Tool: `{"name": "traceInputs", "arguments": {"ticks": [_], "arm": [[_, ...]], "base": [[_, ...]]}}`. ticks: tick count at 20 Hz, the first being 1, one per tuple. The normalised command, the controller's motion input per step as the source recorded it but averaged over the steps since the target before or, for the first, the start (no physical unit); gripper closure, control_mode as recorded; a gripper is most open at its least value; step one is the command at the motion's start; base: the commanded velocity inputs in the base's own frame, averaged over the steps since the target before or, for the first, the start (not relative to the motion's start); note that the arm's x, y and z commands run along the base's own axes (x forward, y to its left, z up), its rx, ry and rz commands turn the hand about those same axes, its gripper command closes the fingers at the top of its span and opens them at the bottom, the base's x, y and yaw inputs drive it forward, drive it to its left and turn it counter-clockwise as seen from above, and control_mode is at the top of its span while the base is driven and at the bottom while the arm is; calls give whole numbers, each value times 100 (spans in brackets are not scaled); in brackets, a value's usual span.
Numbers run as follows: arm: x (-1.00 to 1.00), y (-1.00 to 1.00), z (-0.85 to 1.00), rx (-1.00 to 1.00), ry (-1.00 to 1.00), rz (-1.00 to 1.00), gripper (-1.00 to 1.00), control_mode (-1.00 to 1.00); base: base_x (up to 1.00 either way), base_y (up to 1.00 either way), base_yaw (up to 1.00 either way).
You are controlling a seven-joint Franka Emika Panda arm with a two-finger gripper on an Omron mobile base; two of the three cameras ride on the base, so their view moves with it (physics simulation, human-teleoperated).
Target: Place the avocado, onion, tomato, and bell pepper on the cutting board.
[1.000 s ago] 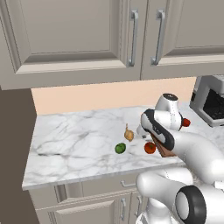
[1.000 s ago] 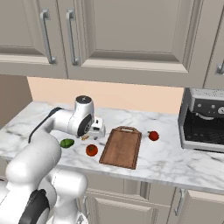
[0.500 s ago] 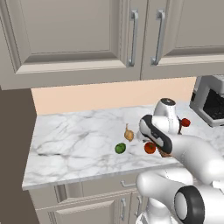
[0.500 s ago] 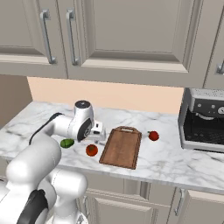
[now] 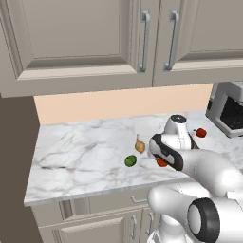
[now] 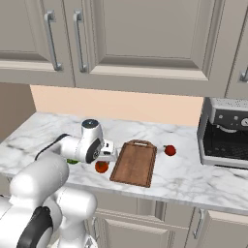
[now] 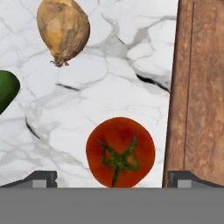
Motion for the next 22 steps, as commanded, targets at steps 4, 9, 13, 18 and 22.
{"name": "traceInputs", "arguments": {"ticks": [4,9,13,18,22], "arm": [[10,0,-24,0,0,0,-100,-100],[14,-2,-21,-1,-1,0,-100,-100],[17,-1,-21,-2,-1,0,-100,-100],[6,0,-27,-6,0,0,100,-100],[6,0,2,-2,3,-1,100,-100]], "base": [[0,0,0],[0,0,0],[0,0,0],[0,0,0],[0,0,0]]}}
